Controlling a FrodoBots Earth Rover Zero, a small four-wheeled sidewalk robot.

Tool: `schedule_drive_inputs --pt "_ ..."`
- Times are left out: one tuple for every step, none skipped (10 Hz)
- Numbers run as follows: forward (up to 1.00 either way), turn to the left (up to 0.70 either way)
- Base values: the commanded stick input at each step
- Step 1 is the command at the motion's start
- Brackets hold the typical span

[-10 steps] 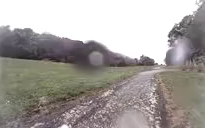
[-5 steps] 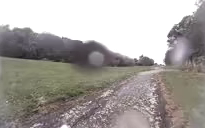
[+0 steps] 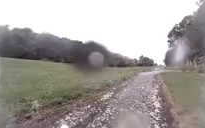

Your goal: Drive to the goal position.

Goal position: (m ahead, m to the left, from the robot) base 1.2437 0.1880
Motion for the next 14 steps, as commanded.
schedule_drive_inputs --pt "0.7 0.0" --pt "0.7 -0.35" --pt "0.7 -0.35" --pt "0.7 -0.35" --pt "0.67 -0.36" --pt "0.53 -0.43" --pt "0.39 -0.51" --pt "0.25 -0.58" --pt "0.1 -0.65" --pt "0.0 -0.7" --pt "0.0 -0.7" --pt "0.0 -0.7" --pt "0.0 -0.7" --pt "0.0 -0.7"
